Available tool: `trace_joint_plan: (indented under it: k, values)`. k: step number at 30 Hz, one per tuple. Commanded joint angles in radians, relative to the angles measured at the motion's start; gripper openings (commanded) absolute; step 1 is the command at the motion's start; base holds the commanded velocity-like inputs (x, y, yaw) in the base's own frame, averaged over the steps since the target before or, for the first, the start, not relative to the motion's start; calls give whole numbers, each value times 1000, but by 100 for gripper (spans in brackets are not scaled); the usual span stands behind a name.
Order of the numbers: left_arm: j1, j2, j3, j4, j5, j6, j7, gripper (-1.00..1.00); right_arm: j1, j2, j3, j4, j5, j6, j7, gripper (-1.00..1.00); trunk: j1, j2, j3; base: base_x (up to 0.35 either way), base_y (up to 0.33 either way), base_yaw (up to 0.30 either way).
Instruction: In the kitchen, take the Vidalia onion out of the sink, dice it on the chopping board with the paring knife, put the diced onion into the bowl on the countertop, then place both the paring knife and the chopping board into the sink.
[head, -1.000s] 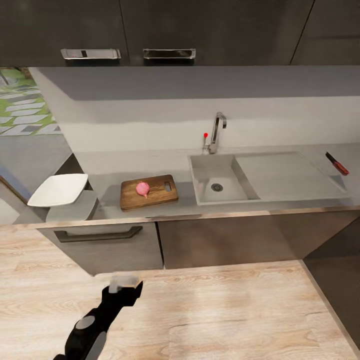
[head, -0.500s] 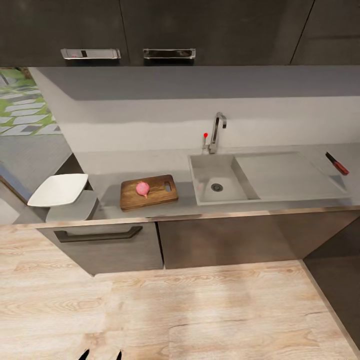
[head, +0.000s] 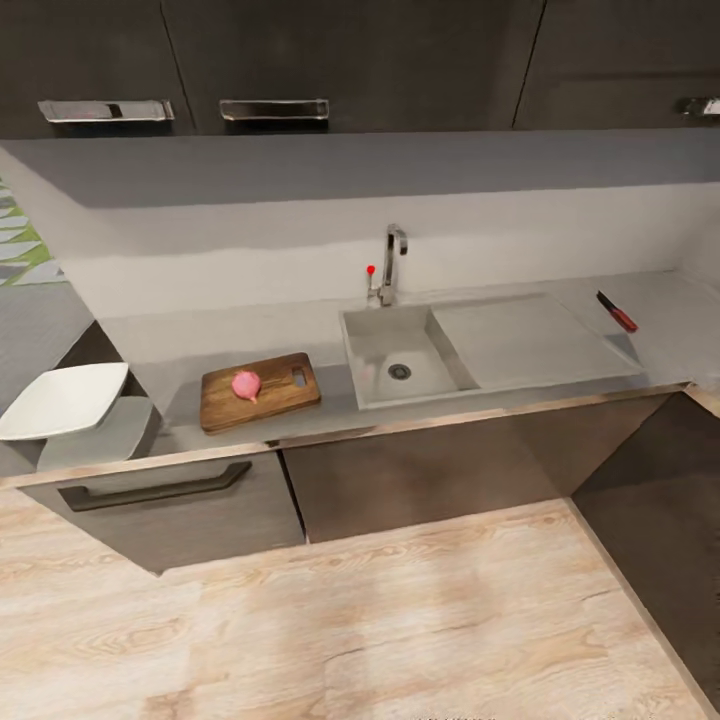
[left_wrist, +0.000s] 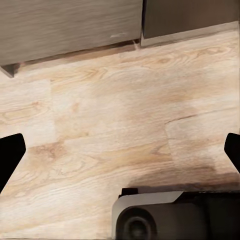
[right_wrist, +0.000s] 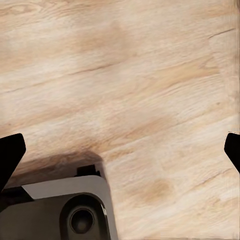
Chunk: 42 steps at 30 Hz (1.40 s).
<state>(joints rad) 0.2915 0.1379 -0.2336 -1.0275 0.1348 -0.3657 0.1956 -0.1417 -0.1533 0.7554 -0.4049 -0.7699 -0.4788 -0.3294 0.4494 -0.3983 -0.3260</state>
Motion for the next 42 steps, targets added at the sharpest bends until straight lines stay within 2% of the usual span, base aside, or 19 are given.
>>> trace_joint_plan:
  k: [1, 9, 42]
  values:
    - [0, 1, -5, 6, 10, -6, 5, 100, -1, -1, 8, -1, -6, -3, -7, 100, 1, -2, -1, 0, 0, -276]
    - [0, -1, -4, 60, 12, -19, 6, 100, -1, -2, 8, -2, -6, -3, -7, 100, 1, -2, 2, 0, 0, -277]
    - [0, -1, -4, 78, 12, -19, 5, 100, -1, -2, 8, -1, -6, -3, -7, 100, 1, -2, 25, 0, 0, -254]
